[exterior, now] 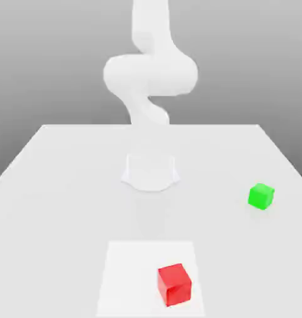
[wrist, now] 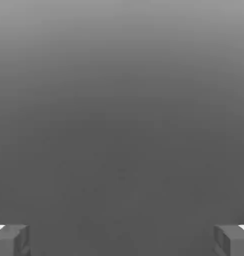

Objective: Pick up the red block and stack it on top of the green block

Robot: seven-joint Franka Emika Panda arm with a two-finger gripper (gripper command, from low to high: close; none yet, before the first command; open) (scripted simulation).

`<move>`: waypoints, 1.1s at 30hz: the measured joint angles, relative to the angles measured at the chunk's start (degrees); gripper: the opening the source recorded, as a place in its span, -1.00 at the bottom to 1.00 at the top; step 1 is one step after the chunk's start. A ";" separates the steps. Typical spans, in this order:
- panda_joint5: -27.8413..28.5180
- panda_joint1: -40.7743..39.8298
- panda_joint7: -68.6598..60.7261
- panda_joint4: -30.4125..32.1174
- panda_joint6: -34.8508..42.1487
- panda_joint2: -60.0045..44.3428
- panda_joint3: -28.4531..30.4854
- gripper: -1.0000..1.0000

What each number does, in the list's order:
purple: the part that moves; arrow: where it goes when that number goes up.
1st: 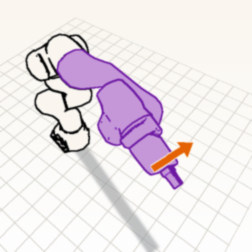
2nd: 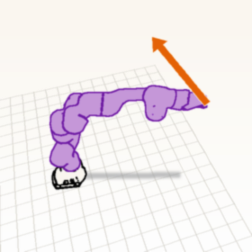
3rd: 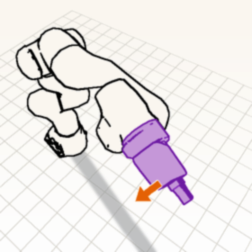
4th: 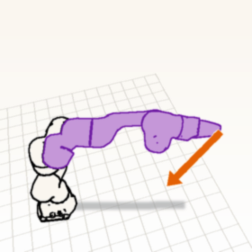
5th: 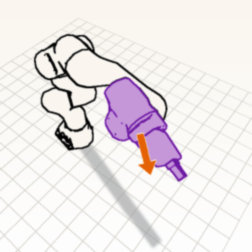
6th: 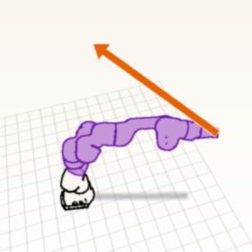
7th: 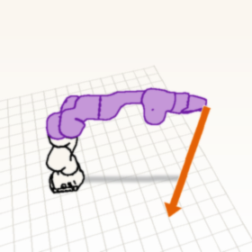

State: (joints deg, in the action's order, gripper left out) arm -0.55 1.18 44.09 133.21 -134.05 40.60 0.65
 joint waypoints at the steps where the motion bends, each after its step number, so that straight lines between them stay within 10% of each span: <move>1: -0.24 0.49 -0.76 0.62 -0.98 -2.26 0.26 0.00; 28: -0.79 6.09 -13.36 12.17 -29.16 -58.39 0.66 0.00; 29: -0.89 5.99 -13.45 11.95 -30.44 -59.91 0.54 -1.00; 33: -0.84 5.97 -13.39 11.95 -30.41 -59.91 0.53 -1.00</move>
State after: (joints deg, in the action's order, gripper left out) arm -1.39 7.15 30.70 145.16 -164.46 -19.31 1.18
